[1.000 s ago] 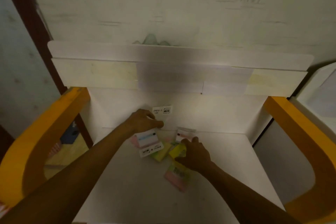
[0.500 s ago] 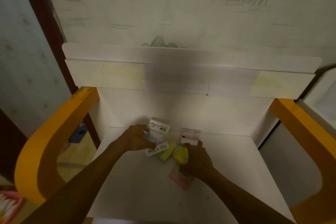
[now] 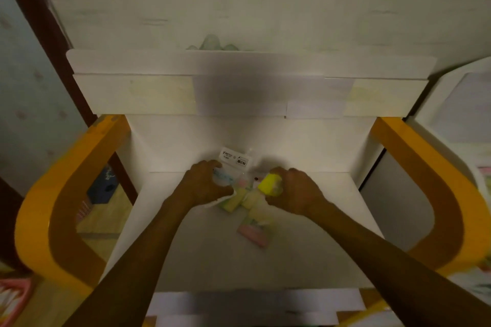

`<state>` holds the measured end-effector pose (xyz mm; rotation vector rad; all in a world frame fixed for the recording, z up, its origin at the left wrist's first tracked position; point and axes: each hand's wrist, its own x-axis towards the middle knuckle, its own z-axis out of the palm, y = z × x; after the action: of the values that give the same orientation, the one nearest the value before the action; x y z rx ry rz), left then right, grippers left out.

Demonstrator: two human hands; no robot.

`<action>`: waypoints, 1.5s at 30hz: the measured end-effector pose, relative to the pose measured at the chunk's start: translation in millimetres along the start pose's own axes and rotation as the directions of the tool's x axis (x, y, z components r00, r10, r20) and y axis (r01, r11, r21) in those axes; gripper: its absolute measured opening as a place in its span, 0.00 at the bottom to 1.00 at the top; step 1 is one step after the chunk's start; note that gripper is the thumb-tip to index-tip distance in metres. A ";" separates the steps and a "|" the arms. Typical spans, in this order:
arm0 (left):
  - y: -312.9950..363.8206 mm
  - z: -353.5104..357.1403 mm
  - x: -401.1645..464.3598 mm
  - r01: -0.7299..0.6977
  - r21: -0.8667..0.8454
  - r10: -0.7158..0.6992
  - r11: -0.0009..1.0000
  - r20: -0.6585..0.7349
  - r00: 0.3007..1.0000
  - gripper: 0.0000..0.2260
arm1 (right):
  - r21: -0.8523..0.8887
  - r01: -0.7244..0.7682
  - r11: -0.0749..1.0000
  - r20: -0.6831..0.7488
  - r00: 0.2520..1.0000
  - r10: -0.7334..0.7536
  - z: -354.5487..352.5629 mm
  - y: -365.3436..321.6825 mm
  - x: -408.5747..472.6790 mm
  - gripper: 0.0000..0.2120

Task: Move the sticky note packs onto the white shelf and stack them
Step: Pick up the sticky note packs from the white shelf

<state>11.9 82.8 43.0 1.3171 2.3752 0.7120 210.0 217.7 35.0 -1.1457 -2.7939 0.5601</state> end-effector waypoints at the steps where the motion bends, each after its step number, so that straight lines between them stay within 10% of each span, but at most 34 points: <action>1: 4.3 -1.5 0.2 -0.013 0.011 0.013 1.000 -0.006 1.000 0.36 | 0.014 0.010 1.000 -0.020 1.000 -0.010 -5.9 -0.8 -1.3 0.29; 26: 122.7 25.2 -19.2 -0.259 0.087 0.265 0.962 -0.066 0.962 0.32 | 0.106 -0.085 0.991 -0.233 0.966 0.108 -90.7 50.4 -78.7 0.30; 45: 364.3 139.1 -94.0 -0.438 0.068 0.443 0.896 -0.193 0.876 0.32 | 0.092 -0.074 0.993 -0.303 0.948 0.099 -221.6 237.7 -244.7 0.30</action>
<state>382.1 202.0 141.3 1.9123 2.2493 0.9903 588.4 272.1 173.8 -1.2258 -2.4476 0.4505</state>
